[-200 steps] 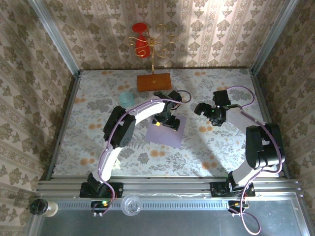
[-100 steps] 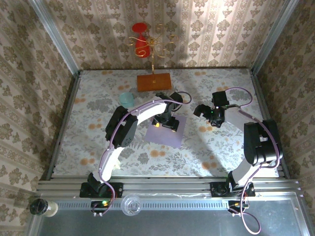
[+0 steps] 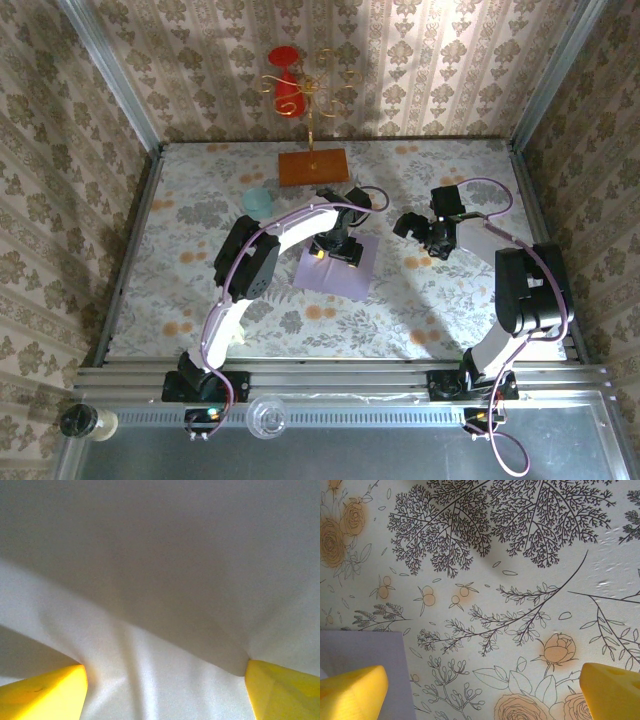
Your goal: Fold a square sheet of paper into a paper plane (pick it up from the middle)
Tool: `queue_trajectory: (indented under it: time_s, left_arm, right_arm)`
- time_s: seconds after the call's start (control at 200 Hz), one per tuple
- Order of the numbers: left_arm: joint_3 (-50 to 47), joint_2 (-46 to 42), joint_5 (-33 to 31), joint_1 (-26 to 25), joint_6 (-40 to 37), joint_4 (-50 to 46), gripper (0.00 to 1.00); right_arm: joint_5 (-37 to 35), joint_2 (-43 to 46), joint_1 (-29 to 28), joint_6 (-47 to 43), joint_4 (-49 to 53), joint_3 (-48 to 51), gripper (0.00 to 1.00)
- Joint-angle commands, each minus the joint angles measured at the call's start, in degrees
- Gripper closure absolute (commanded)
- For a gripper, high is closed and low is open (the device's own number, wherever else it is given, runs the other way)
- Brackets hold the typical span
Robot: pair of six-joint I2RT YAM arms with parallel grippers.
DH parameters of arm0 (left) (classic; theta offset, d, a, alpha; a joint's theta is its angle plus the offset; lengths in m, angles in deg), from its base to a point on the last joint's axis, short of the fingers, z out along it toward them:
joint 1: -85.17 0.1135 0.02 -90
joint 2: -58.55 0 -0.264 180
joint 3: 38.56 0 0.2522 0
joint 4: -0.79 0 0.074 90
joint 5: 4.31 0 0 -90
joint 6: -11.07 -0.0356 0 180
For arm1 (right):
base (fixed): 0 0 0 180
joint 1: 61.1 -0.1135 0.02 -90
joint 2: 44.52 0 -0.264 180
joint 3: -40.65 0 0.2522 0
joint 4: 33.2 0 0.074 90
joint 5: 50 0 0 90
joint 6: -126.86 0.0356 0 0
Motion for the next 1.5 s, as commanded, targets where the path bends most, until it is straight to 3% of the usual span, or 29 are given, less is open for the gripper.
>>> queue_trajectory:
  time_s: [0.0,0.385,0.575,0.725,0.91,1.075,1.25,1.49]
  left_arm:
    - [-2.43,3.43,-1.74,-0.13,1.23,-0.37,0.19]
    - [-3.81,0.35,-2.48,0.51,2.30,2.25,0.30]
    - [-10.96,-7.61,-0.81,1.60,2.95,10.61,0.57]
    - [-20.42,-17.51,7.07,4.66,5.12,21.66,0.70]
    - [-32.16,-27.93,23.45,8.94,10.81,40.14,0.74]
    - [-38.94,-28.51,34.88,11.10,20.08,57.29,0.74]
    - [-41.09,-23.30,38.70,10.85,24.97,64.57,0.74]
    - [-42.33,-19.77,36.58,11.45,22.10,61.56,0.76]
  right_arm:
    - [0.80,-0.85,0.38,0.66,-0.04,-1.35,0.00]
    - [1.27,-1.02,0.38,0.92,0.60,-2.03,0.00]
    - [2.22,-1.02,0.38,1.53,0.61,-2.69,0.00]
    - [4.10,-0.60,0.29,2.42,-0.37,-2.89,0.00]
    - [6.95,-0.29,0.10,4.37,-2.46,-2.43,0.00]
    - [9.03,0.60,-0.14,6.50,-5.23,-1.21,0.01]
    - [10.67,1.19,-0.45,6.94,-6.92,-0.27,0.03]
    - [12.48,1.09,-1.28,6.04,-6.81,0.11,0.09]
